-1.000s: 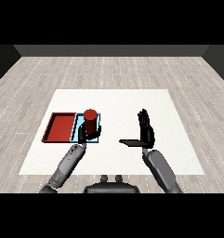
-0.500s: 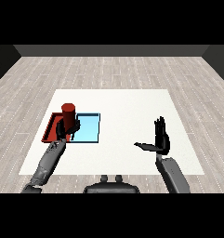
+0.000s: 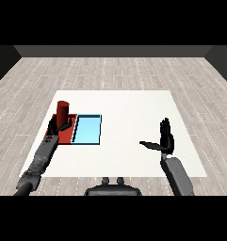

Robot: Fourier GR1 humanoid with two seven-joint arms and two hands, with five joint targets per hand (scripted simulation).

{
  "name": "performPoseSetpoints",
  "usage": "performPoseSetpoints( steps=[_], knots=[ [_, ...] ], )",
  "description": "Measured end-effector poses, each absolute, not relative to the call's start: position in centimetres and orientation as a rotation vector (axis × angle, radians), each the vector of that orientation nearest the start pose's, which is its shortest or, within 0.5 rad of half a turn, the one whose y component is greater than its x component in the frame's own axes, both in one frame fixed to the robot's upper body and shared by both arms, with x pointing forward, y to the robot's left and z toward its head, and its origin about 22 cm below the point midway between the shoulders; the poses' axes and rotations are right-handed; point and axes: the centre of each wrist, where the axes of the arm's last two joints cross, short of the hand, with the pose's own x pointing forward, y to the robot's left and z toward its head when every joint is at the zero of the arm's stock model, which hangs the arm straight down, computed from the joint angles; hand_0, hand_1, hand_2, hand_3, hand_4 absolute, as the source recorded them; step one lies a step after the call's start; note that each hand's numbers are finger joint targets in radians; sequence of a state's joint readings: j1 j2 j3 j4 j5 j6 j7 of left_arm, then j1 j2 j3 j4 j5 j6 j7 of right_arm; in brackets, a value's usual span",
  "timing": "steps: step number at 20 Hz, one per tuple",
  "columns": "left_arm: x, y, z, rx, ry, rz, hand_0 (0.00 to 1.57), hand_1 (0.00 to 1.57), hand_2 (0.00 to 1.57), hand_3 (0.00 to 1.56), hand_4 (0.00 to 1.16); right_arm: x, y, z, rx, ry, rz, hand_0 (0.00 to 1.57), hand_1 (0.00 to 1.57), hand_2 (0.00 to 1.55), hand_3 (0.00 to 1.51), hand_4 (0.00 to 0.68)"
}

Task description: Pick the red can and put it in the red box

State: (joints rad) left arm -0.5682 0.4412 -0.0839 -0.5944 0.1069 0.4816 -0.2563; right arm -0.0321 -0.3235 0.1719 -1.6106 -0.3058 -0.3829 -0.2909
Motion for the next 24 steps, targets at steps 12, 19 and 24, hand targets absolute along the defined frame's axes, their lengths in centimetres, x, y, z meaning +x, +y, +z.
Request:
performPoseSetpoints(
  steps=[12, 19, 24],
  knots=[
    [34.5, 35.2, -5.9, 0.856, -1.02, -0.074, 0.91, 0.91, 0.91, 0.15, 0.71, 27.5, -26.3, 0.5, -0.182, -1.842, -0.157, 0.0, 0.0, 0.0, 0.0, 0.0],
    [32.4, 37.5, -6.9, 0.818, -0.875, 0.011, 0.0, 0.0, 0.0, 0.0, 0.0, 28.2, -25.8, 0.0, -0.18, -1.854, -0.163, 0.0, 0.0, 0.0, 0.0, 0.0],
    [32.8, 38.5, -5.9, 0.79, -0.836, -0.012, 0.0, 0.0, 0.0, 0.0, 0.0, 27.9, -25.4, -0.2, -0.166, -1.863, -0.172, 0.0, 0.0, 0.0, 0.0, 0.0]
  ],
)
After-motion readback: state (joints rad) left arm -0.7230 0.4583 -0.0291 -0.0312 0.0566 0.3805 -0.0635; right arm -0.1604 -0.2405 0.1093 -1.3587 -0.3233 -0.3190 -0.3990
